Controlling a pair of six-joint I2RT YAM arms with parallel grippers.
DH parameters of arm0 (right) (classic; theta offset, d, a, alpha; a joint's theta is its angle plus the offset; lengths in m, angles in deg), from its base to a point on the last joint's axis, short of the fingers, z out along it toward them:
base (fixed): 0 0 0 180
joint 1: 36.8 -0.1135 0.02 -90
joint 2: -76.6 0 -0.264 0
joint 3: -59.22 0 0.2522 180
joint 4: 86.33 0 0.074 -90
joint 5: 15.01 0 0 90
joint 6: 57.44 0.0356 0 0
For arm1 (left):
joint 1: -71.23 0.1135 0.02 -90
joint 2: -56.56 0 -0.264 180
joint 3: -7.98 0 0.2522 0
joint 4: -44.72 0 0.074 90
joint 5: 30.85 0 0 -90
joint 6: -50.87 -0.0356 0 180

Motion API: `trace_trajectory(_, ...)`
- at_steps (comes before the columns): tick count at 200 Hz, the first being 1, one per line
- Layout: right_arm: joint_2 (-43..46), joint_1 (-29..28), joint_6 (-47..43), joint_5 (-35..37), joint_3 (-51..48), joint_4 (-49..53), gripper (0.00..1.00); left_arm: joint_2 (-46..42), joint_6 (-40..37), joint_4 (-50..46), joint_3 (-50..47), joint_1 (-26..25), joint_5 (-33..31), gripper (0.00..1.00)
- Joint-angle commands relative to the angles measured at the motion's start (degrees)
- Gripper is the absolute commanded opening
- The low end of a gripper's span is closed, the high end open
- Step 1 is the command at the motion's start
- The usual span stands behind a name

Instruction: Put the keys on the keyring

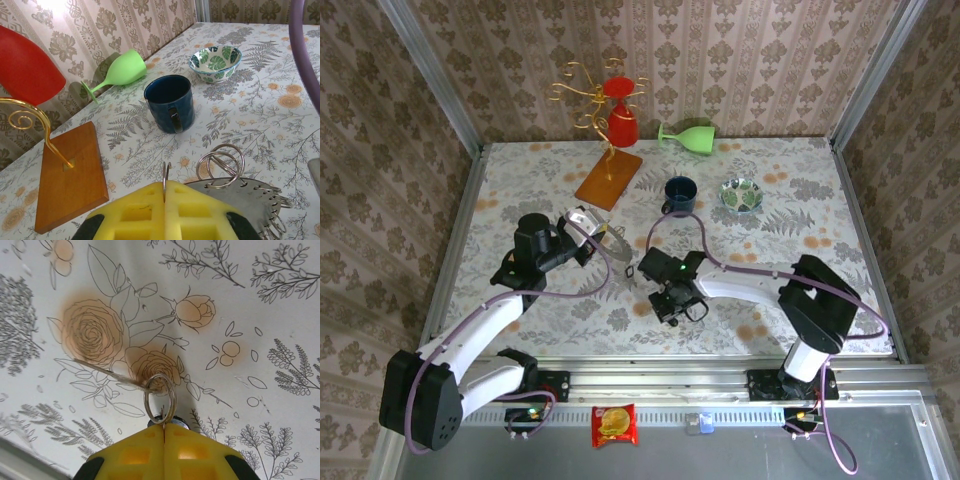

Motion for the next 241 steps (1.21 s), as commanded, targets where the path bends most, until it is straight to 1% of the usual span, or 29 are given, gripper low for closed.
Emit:
trace_trajectory(1,4.04,0.49,-2.86,-5.58,-1.72,-5.29,0.0,-0.79,-1.01,2.34,0.89,-0.34,0.4,0.0)
trace_trajectory(49,15.36,0.6,-9.08,-7.19,-7.67,-14.05,0.0,-1.93,-0.92,1.16,0.83,-0.34,0.91,0.0)
trace_trajectory(56,15.77,0.56,-9.78,-7.29,-8.53,-15.33,0.0,-2.19,-0.9,0.76,0.76,-0.34,0.86,0.0)
trace_trajectory(61,18.03,0.59,-10.24,-7.25,-9.18,-16.14,0.0,-2.42,-0.9,0.67,0.71,-0.41,0.84,0.0)
trace_trajectory(83,20.1,0.68,-11.45,-7.59,-10.72,-17.59,0.0,-3.37,-0.93,-0.09,0.45,-0.52,0.98,0.0)
trace_trajectory(102,17.94,2.16,-10.53,-10.5,-9.07,-13.45,0.0,-3.69,-1.1,-0.68,0.44,-0.56,0.64,0.0)
trace_trajectory(134,10.82,2.61,-8.8,-17.77,-4.18,-0.02,0.0,-3.6,-1.53,-2.12,1.41,-0.5,-0.55,0.0)
trace_trajectory(153,8.1,2.78,-8.16,-17.73,-3.31,6.11,0.0,-3.39,-1.85,-2.22,1.51,-0.53,-1.18,0.0)
trace_trajectory(166,6.22,2.92,-8.14,-15.71,-2.41,9.31,0.0,-3.17,-1.88,-2.12,1.51,-0.49,-1.27,0.0)
trace_trajectory(183,4.23,3.86,-7.06,-12.46,-1.64,9.89,0.0,-2.77,-1.74,-1.38,1.08,-0.44,-1.18,0.0)
trace_trajectory(241,-2.04,5.55,-4.36,-9.4,0.43,5.9,0.0,-3.17,-1.98,-1.73,0.89,-0.44,-1.37,0.0)
